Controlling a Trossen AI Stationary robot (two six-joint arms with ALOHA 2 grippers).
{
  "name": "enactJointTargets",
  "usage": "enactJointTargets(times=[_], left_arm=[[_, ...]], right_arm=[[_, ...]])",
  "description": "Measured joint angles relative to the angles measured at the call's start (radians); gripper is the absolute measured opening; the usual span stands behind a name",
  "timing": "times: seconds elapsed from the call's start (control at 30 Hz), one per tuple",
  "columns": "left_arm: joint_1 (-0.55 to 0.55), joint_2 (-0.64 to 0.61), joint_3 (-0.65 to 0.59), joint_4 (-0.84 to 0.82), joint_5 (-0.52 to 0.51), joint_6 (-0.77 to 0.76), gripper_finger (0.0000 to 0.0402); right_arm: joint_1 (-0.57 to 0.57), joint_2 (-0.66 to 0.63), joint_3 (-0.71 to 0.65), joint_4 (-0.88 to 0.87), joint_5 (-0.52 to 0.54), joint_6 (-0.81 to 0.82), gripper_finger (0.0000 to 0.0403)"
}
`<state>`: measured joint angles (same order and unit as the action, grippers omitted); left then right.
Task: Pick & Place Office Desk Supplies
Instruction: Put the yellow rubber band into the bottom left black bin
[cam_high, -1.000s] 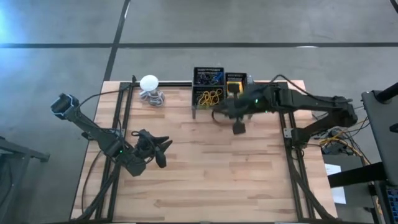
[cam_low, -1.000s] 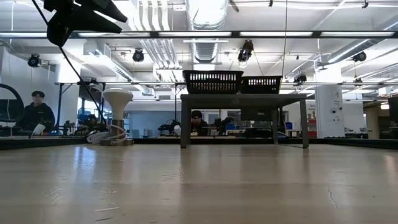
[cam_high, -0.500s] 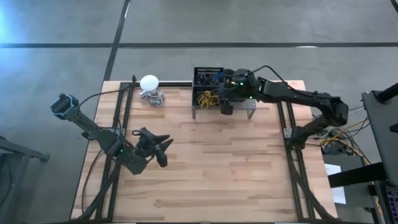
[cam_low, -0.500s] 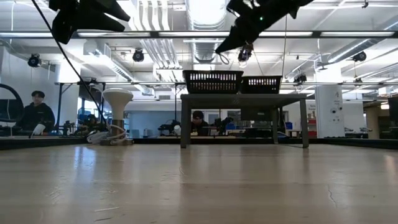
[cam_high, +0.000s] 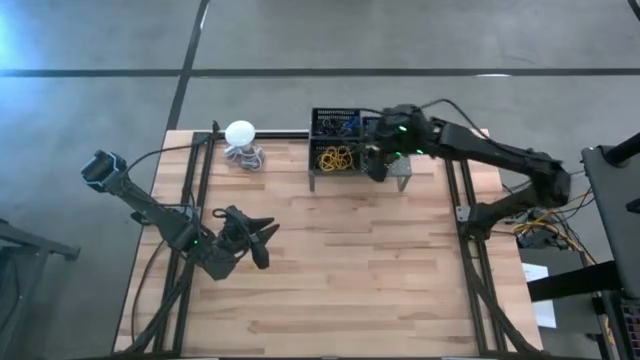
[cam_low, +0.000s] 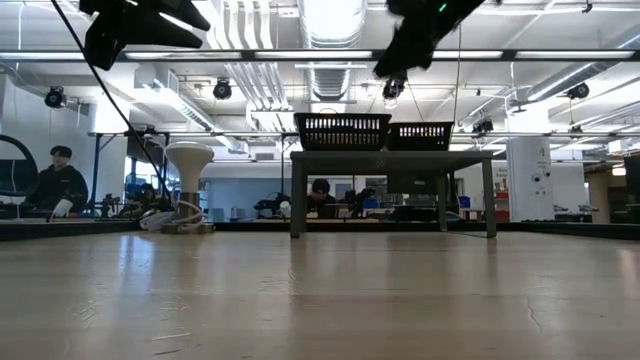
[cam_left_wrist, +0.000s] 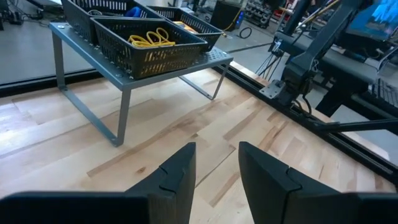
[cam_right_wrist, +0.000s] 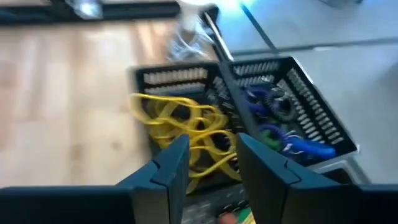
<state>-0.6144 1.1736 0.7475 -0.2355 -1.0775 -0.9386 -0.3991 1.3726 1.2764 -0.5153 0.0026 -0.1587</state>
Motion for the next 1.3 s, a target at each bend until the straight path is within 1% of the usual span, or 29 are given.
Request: enactJointTargets(times=[0.07,0.13,0.27,0.4,0.5,0.63,0.77,0.83,0.9,0.93,1.0,1.07,1.13,1.23,1.3], left_arm=[[0.000,0.000,0.000,0.008,0.000,0.000,0.0126],[-0.001,0.000,0.000,0.008,0.000,0.000,0.0126],[-0.001,0.001,0.000,0.008,0.000,0.000,0.0126],[0.001,0.002,0.000,0.011,0.000,0.022,0.0126],[0.003,0.002,0.000,0.012,0.000,0.047,0.0126],[0.017,0.002,0.000,0.015,0.001,0.050,0.0126],[0.049,0.002,0.000,0.023,0.002,0.057,0.0126],[0.076,0.002,0.000,0.054,0.033,0.090,0.0126],[0.126,0.004,0.000,0.138,0.112,0.212,0.0125],[0.164,0.012,0.000,0.201,0.172,0.290,0.0123],[0.258,0.042,0.007,0.320,0.340,0.444,0.0120],[0.360,0.091,0.037,0.368,0.498,0.550,0.0118],[0.452,0.153,0.097,0.343,0.589,0.604,0.0118],[0.580,0.264,0.218,0.246,0.718,0.676,0.0117],[0.644,0.336,0.311,0.156,0.781,0.700,0.0117]], right_arm=[[0.054,-0.078,-0.025,-0.028,0.000,0.048,0.0129],[0.136,-0.169,-0.085,-0.017,-0.001,0.098,0.0121],[0.332,-0.365,-0.293,0.118,-0.008,0.150,0.0094],[0.457,-0.551,-0.494,0.224,-0.003,0.217,0.0065],[0.508,-0.671,-0.601,0.271,-0.003,0.261,0.0046],[0.552,-0.814,-0.723,0.336,-0.003,0.275,0.0029],[0.564,-0.931,-0.826,0.362,-0.019,0.285,0.0019],[0.563,-0.983,-0.871,0.376,-0.028,0.288,0.0018],[0.563,-1.027,-0.911,0.408,-0.033,0.288,0.0018],[0.564,-1.046,-0.932,0.428,-0.036,0.288,0.0018],[0.563,-1.076,-0.969,0.483,-0.036,0.288,0.0018],[0.563,-1.091,-1.007,0.544,-0.032,0.294,0.0018],[0.563,-1.098,-1.039,0.601,-0.033,0.310,0.0018],[0.563,-1.098,-1.071,0.659,-0.031,0.324,0.0018],[0.563,-1.095,-1.083,0.667,-0.030,0.325,0.0018]])
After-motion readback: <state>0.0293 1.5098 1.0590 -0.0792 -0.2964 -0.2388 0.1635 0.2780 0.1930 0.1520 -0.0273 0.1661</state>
